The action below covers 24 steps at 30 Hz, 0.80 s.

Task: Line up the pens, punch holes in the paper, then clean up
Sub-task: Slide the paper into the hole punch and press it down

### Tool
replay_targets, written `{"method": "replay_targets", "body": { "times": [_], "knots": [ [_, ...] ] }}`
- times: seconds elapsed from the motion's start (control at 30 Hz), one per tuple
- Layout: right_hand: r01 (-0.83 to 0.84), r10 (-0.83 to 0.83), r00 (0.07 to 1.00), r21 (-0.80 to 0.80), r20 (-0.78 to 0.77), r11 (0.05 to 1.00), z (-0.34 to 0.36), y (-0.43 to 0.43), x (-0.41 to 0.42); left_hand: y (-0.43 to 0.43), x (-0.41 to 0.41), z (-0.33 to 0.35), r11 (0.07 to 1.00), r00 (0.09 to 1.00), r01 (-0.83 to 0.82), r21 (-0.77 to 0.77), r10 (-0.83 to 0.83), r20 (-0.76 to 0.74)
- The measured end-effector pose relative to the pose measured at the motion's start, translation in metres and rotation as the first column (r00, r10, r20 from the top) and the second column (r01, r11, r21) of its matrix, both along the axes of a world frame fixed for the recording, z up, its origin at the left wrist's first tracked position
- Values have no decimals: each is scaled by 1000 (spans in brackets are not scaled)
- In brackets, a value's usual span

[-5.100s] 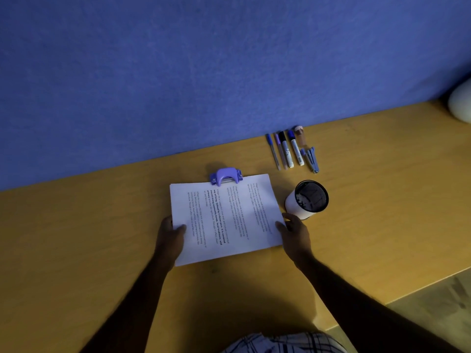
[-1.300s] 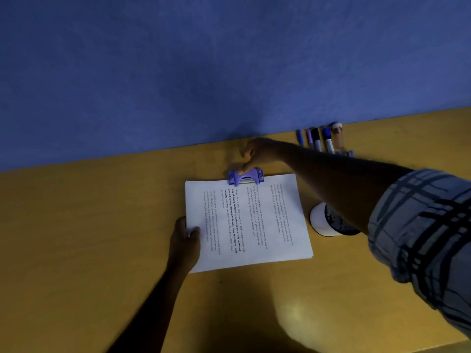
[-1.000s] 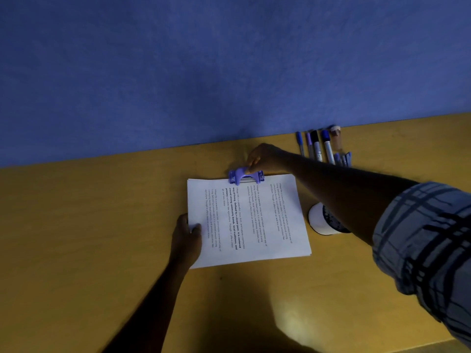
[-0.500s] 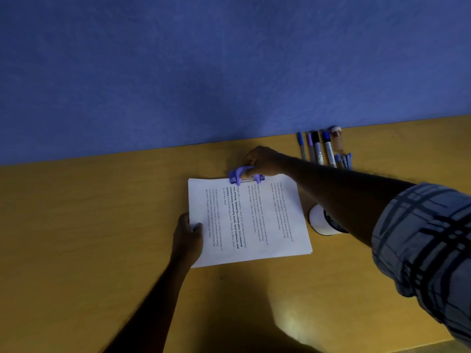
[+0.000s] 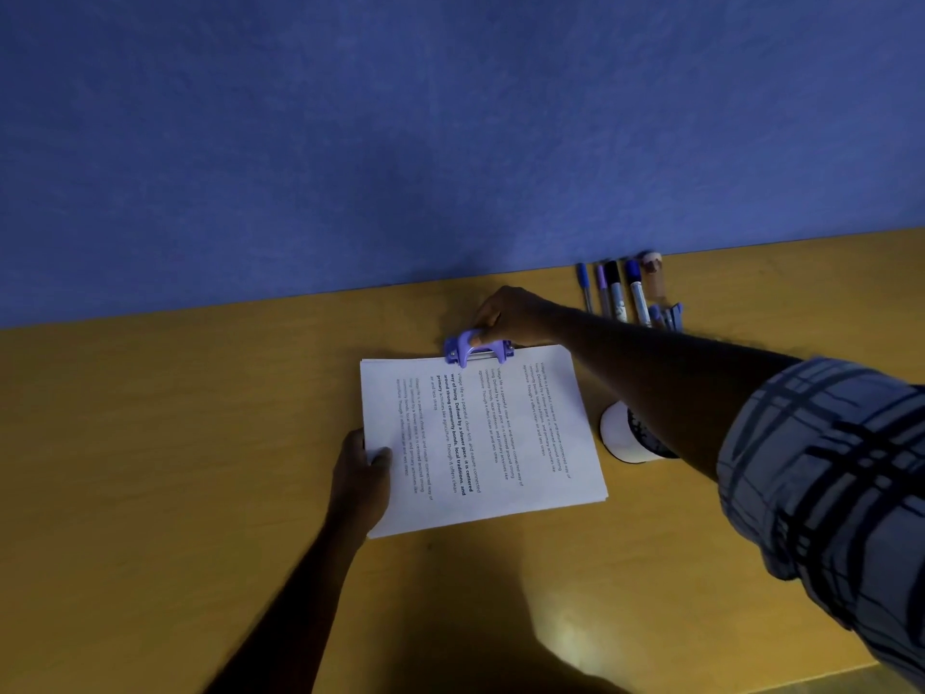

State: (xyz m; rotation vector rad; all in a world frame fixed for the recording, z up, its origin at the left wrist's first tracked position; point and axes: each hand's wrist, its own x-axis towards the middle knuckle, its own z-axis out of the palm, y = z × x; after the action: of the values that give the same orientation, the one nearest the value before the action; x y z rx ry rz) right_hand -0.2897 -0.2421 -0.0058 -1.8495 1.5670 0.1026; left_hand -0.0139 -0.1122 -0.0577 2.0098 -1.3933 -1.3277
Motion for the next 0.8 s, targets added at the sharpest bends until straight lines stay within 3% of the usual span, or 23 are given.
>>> {"method": "replay_targets", "body": {
  "times": [0.8],
  "knots": [
    [7,-8,999,-6,-52,1000,-1,-1,3,21,30,1,1000,999,-12,-12,12,-31]
  ]
}}
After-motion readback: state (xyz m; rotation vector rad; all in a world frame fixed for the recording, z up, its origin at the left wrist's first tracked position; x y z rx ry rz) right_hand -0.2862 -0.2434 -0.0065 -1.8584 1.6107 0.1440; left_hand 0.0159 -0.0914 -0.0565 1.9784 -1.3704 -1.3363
